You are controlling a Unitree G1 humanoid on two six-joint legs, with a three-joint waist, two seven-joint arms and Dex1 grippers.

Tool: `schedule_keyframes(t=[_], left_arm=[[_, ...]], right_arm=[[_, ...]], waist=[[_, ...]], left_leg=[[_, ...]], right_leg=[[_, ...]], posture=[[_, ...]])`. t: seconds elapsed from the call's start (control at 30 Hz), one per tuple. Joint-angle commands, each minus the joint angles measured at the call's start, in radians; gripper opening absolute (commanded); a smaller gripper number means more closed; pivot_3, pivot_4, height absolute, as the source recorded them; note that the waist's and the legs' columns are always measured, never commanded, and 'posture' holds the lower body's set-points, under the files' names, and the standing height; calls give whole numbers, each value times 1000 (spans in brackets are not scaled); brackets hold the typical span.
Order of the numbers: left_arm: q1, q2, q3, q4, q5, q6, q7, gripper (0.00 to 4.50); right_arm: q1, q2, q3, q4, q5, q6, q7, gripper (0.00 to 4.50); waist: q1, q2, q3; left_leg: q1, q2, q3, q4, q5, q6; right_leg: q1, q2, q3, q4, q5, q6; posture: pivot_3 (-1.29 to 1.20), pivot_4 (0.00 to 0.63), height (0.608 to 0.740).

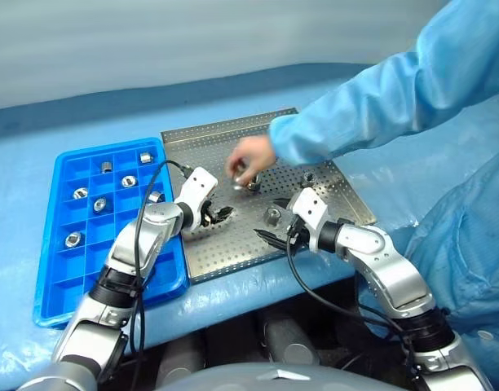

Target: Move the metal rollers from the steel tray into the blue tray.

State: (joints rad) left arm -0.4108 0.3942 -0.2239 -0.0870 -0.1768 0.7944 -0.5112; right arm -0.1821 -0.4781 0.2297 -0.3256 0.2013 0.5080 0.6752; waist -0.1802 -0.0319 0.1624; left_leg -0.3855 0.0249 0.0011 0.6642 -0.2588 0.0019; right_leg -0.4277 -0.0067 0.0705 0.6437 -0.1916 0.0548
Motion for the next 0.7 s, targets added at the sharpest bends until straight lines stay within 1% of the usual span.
schedule_keyframes(t=[0.03,0.33,0.43,0.57,0.7], left_arm=[[4,2,22,-57,-1,-12,1,3593],[13,-4,18,-75,-13,-14,-16,3593],[15,-9,-11,-100,-31,-46,-70,3593],[-5,-42,-48,-93,-50,-98,-134,3593],[-34,-83,-89,-32,-51,-134,-185,3593]], right_arm=[[-20,6,-3,-16,0,-14,3,4500],[-28,3,-8,-14,0,-11,7,4500],[-21,-11,-18,-28,-8,-5,-1,4500],[-6,-36,-31,-61,0,3,7,4500],[14,-63,-39,-83,-14,10,-8,4500]], waist=[[0,0,0],[2,0,0],[4,0,0],[6,0,0],[4,0,0]], left_leg=[[0,0,0,0,0,0],[0,0,0,0,0,0],[0,0,0,0,0,0],[0,-1,0,0,0,0],[-1,-1,0,0,0,0]], right_leg=[[0,0,0,0,0,0],[0,0,0,0,0,0],[0,0,0,0,0,0],[0,-1,0,0,0,1],[0,-1,0,0,0,1]], posture=[[-196,150,740],[-193,150,740],[-195,150,740],[-209,150,740],[-233,150,740]])
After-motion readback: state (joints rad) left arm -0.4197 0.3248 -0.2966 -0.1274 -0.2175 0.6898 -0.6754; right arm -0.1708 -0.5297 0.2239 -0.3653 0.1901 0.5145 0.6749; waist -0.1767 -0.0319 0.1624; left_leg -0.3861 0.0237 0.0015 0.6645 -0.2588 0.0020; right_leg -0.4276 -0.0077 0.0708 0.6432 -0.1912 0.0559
